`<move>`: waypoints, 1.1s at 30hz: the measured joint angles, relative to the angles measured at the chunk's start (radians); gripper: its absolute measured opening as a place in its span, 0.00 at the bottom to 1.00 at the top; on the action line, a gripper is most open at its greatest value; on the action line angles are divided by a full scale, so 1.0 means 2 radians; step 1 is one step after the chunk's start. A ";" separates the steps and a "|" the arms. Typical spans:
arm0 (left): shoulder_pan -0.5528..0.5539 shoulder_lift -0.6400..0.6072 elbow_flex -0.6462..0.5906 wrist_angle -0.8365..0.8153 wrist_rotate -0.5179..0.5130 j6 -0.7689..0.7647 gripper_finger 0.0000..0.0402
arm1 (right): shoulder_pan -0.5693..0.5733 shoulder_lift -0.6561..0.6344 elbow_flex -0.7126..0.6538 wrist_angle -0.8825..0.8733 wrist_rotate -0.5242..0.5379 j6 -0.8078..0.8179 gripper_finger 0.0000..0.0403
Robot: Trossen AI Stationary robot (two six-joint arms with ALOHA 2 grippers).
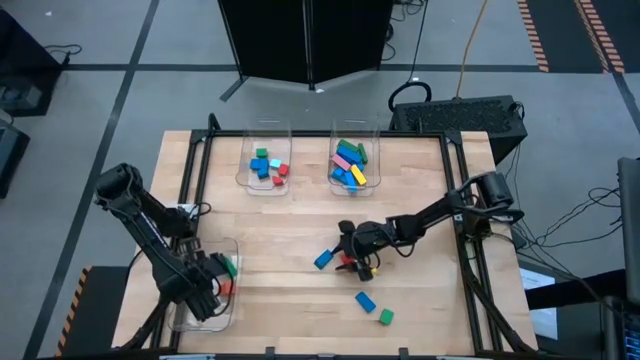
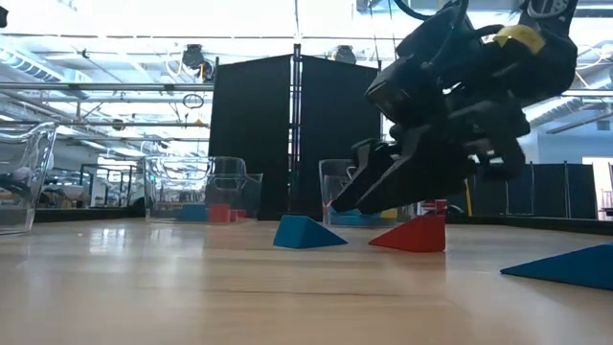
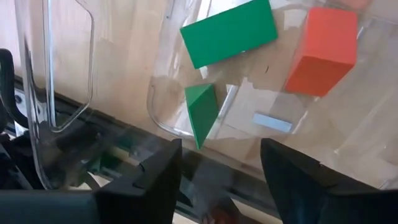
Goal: Sort blocks by size
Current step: Put the blue triangular block into the bottom transparent bin
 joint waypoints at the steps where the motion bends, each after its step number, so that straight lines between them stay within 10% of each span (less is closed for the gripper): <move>1: 0.000 0.000 0.000 0.000 0.000 0.007 0.54 | -0.002 0.000 0.000 -0.001 0.001 -0.015 0.53; 14: 0.000 -0.030 0.013 -0.013 -0.076 0.020 0.55 | -0.039 0.035 0.049 -0.018 -0.042 -0.036 0.53; 25: 0.002 -0.053 0.065 0.056 -0.325 0.052 0.55 | -0.040 0.079 0.074 -0.039 -0.046 -0.049 0.53; 33: 0.036 -0.052 0.065 0.097 -0.416 0.062 0.55 | -0.042 0.080 0.075 -0.044 -0.069 -0.048 0.48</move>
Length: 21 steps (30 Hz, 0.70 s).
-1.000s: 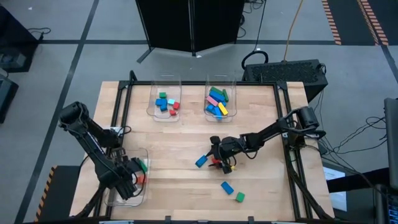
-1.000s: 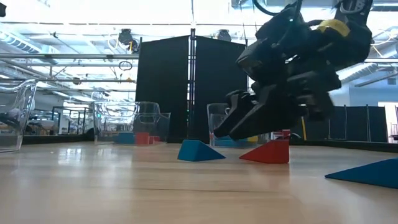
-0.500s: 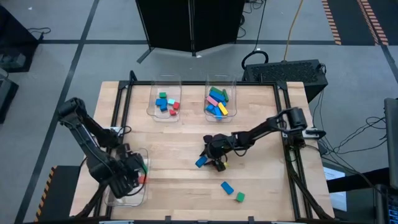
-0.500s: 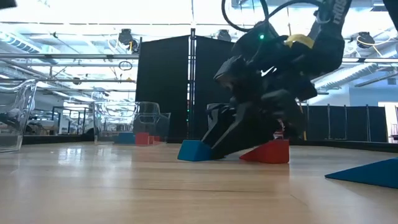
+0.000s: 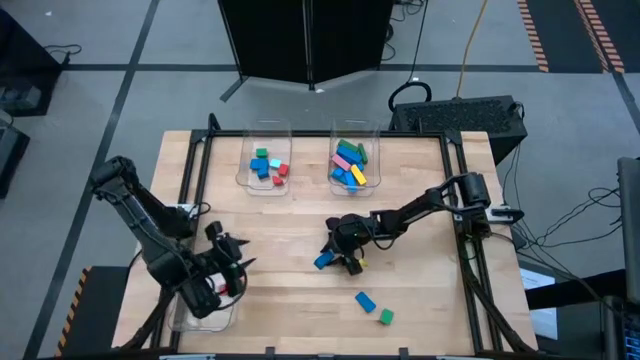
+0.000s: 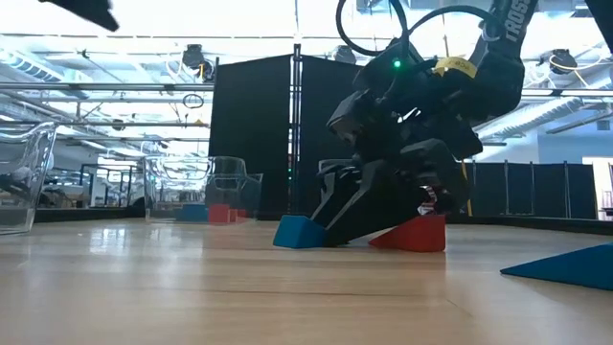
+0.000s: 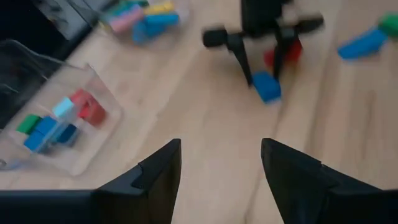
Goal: Sort blocks by size
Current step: Put the blue triangular block into the bottom transparent bin
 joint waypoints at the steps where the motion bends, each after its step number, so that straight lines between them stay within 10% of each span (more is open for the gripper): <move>1: 0.006 0.000 0.000 0.007 -0.013 0.001 0.55 | 0.000 0.000 0.000 0.000 -0.005 0.000 0.47; 7: 0.035 0.003 -0.028 0.110 -0.106 0.011 0.55 | 0.001 0.000 0.000 -0.002 -0.007 -0.003 0.43; 21: 0.083 0.064 -0.054 0.240 -0.101 0.133 0.55 | 0.003 0.004 -0.002 0.040 -0.014 0.017 0.42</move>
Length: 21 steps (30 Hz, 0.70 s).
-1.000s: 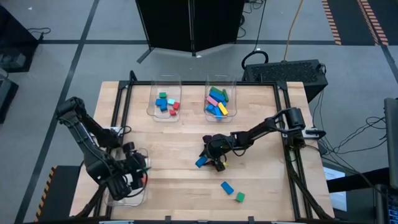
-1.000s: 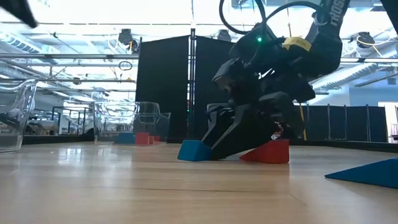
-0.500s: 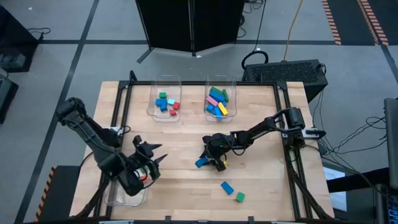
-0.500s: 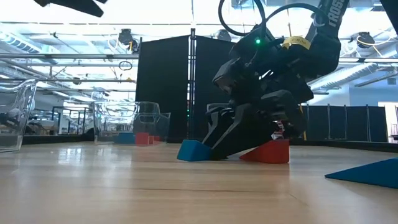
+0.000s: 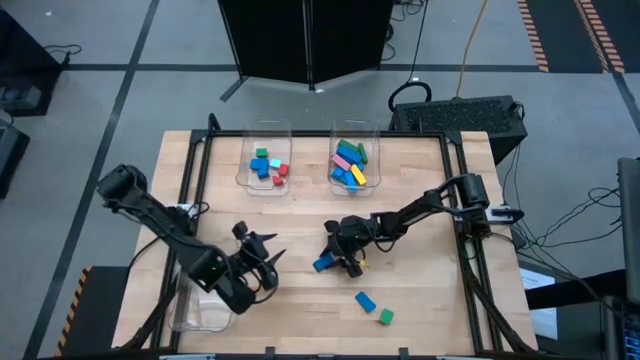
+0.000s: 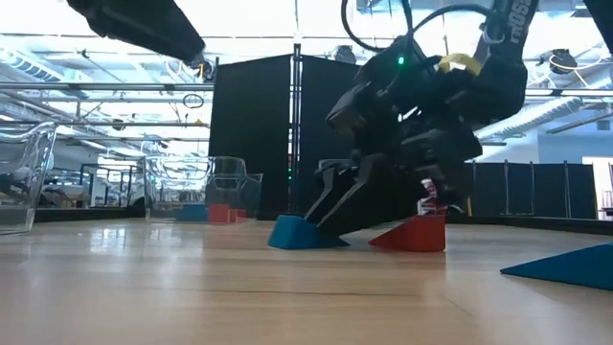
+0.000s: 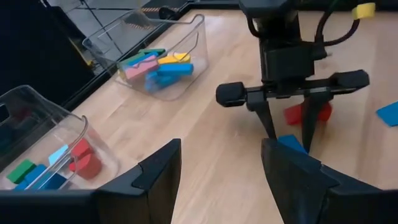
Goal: Sort blocks by size
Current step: Put the blue triangular block into the bottom transparent bin
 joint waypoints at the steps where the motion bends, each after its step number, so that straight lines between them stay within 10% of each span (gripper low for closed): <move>1: 0.002 0.005 0.000 0.000 0.000 0.000 0.55 | 0.000 0.005 0.000 0.003 0.000 0.004 0.42; 21: 0.015 0.032 0.000 0.030 0.059 0.061 0.55 | 0.000 0.032 0.021 0.005 -0.007 0.014 0.32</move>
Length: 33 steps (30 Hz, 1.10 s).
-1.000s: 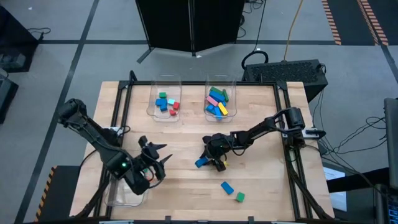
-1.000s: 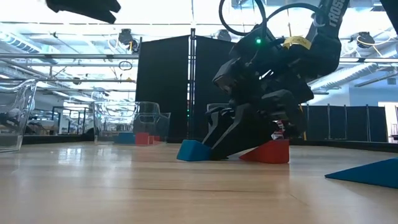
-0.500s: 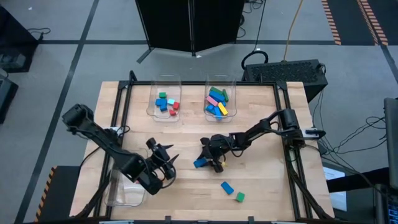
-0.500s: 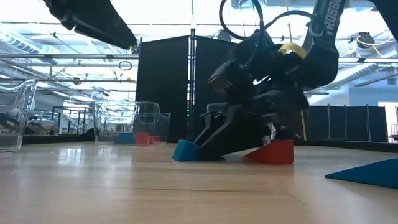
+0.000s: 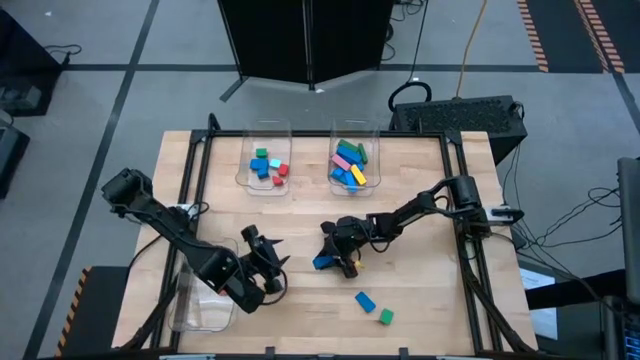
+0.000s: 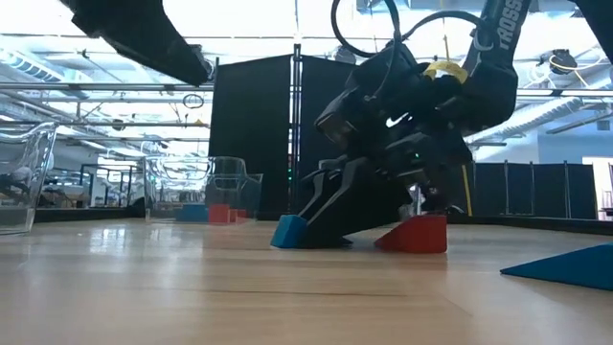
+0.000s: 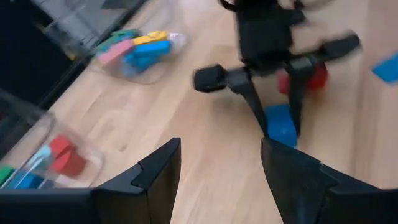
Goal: Sort blocks by size
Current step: Put the blue triangular block into the bottom transparent bin
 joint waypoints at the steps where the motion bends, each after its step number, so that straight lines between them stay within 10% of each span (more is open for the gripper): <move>1: 0.000 0.004 0.000 0.008 0.006 0.021 0.55 | 0.000 -0.004 0.000 -0.002 -0.002 0.000 0.31; 14: 0.002 0.098 0.000 0.169 0.042 0.406 0.55 | 0.001 -0.017 -0.001 0.056 -0.075 0.094 0.33; 33: 0.018 0.135 0.001 0.269 0.045 0.531 0.55 | 0.003 -0.019 0.000 0.160 -0.124 0.191 0.33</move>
